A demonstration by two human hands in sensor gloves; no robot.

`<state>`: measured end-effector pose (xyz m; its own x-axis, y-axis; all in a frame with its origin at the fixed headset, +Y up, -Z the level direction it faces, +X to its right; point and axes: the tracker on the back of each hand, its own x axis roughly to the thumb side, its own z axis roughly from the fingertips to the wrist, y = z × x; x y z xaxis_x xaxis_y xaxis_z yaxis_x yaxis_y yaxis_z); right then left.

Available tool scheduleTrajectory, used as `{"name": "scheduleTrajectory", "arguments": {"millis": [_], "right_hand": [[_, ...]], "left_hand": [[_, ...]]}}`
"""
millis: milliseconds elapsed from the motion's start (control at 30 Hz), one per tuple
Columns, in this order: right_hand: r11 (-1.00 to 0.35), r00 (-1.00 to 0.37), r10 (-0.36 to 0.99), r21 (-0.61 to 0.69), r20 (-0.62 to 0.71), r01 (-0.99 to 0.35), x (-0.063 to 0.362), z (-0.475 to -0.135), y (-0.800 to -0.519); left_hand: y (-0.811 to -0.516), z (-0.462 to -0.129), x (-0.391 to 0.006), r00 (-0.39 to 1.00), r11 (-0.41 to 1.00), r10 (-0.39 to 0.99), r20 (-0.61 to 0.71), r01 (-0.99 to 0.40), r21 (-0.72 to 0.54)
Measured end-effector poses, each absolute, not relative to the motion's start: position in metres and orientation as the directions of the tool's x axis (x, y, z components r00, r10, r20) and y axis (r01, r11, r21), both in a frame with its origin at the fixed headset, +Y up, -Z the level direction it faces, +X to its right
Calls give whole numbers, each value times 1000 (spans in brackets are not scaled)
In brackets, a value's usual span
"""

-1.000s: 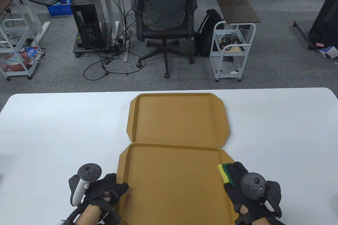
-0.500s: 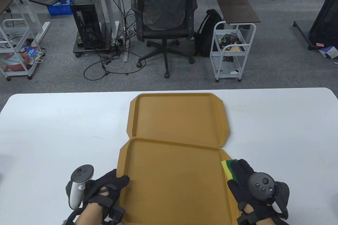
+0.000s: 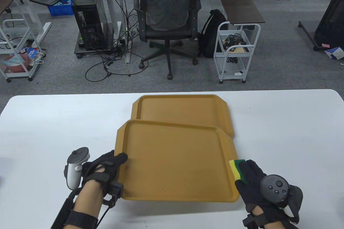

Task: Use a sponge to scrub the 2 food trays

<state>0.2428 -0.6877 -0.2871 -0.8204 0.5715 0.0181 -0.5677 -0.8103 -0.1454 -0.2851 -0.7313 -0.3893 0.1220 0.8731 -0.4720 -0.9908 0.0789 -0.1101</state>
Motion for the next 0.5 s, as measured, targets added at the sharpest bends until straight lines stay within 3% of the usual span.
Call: {"name": "scheduleTrajectory", "arguments": {"millis": [200, 400, 500], "right_hand": [[-830, -842, 540, -158, 12, -534, 246, -289, -690], [-834, -844, 536, -158, -2, -529, 249, -291, -694], [-845, -854, 520, -156, -14, -512, 250, -291, -696]], "left_hand": [[-745, -453, -274, 53, 39, 874, -484, -999, -38], [-770, -481, -269, -102, -107, 852, -514, -994, 20], [-772, -494, -272, -109, -109, 888, -447, -994, 27]]}}
